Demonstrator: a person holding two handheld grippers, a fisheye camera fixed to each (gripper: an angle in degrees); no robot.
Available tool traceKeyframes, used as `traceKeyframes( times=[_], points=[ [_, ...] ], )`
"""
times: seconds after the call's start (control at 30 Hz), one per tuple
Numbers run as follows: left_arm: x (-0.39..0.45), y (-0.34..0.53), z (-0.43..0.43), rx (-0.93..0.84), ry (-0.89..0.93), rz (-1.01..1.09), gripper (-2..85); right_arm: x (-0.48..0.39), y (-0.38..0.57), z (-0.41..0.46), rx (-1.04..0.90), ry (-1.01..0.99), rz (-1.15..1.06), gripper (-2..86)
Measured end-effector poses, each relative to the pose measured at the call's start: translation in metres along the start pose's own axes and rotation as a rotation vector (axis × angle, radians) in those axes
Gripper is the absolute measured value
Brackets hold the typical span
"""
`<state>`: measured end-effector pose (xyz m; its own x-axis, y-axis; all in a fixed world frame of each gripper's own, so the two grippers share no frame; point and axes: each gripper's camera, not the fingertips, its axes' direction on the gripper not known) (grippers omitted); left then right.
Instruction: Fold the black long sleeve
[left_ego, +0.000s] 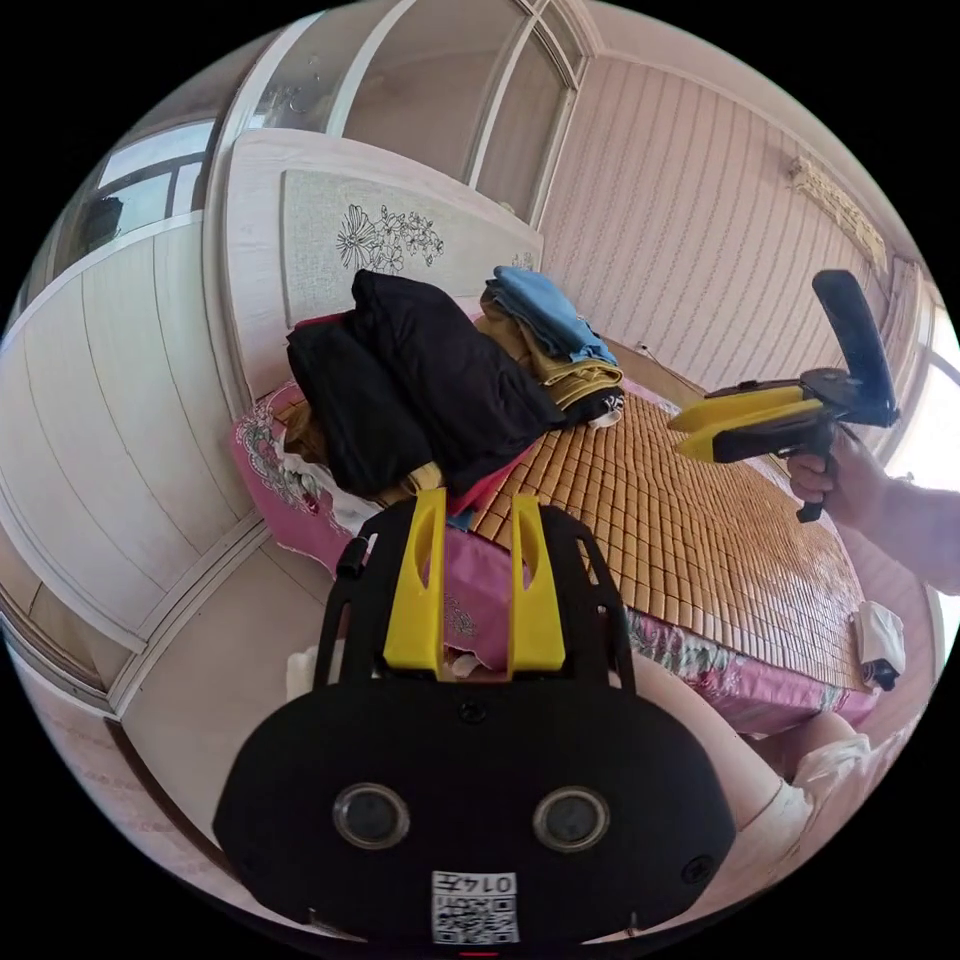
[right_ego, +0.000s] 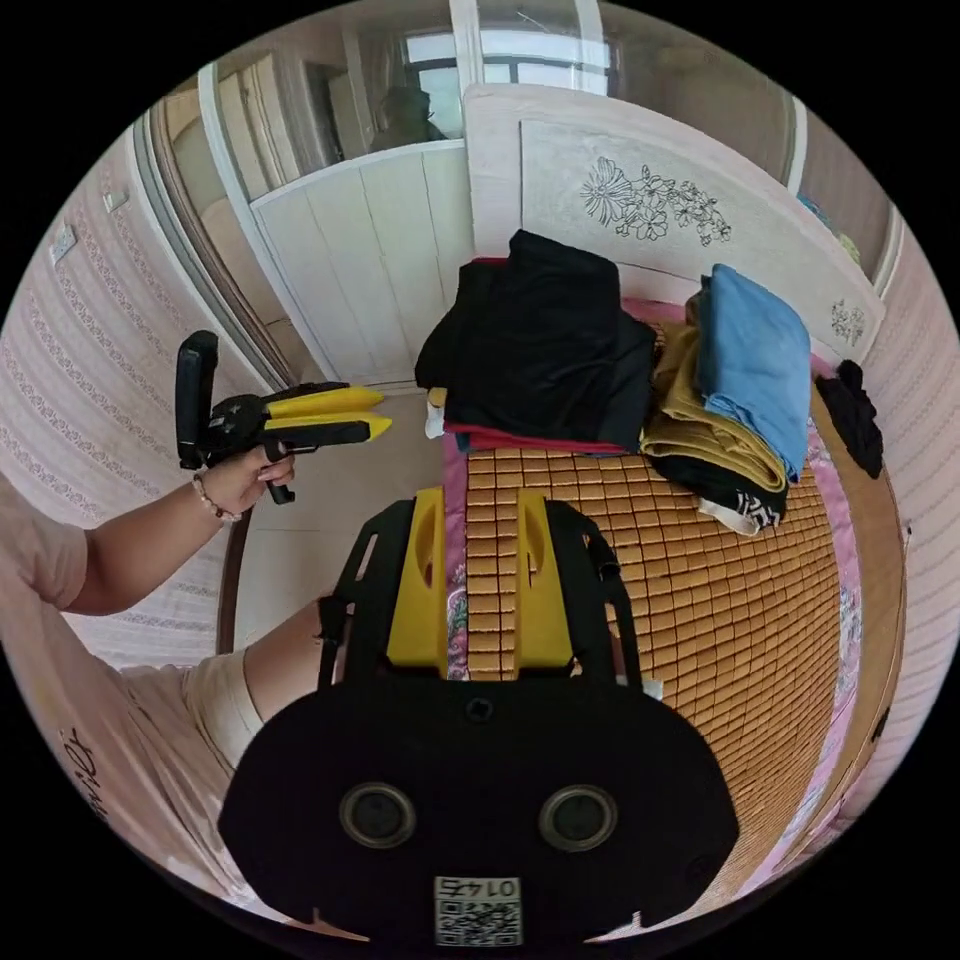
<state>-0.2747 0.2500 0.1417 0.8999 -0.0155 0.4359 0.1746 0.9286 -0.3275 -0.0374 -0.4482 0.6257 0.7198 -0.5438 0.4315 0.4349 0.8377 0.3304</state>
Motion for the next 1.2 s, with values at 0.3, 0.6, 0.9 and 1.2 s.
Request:
traceKeyframes(
  times=[0.3,0.6,0.9,1.2],
  points=[
    [-0.035,-0.020,0.052,-0.003,-0.032,-0.161,8.4,-0.013,-0.121,0.119,-0.148,0.042,-0.208,11.1],
    [-0.044,-0.017,0.031,0.057,-0.051,-0.189,-0.8,0.026,-0.137,0.133,-0.127,0.130,-0.155,0.7],
    [-0.013,-0.033,-0.034,0.173,-0.026,-0.085,-1.0,0.130,-0.069,-0.008,0.208,-0.047,0.245,-0.2],
    [0.027,-0.004,-0.141,0.183,0.285,0.016,-1.0,0.165,0.122,-0.067,0.207,-0.003,0.574,-0.5]
  ],
)
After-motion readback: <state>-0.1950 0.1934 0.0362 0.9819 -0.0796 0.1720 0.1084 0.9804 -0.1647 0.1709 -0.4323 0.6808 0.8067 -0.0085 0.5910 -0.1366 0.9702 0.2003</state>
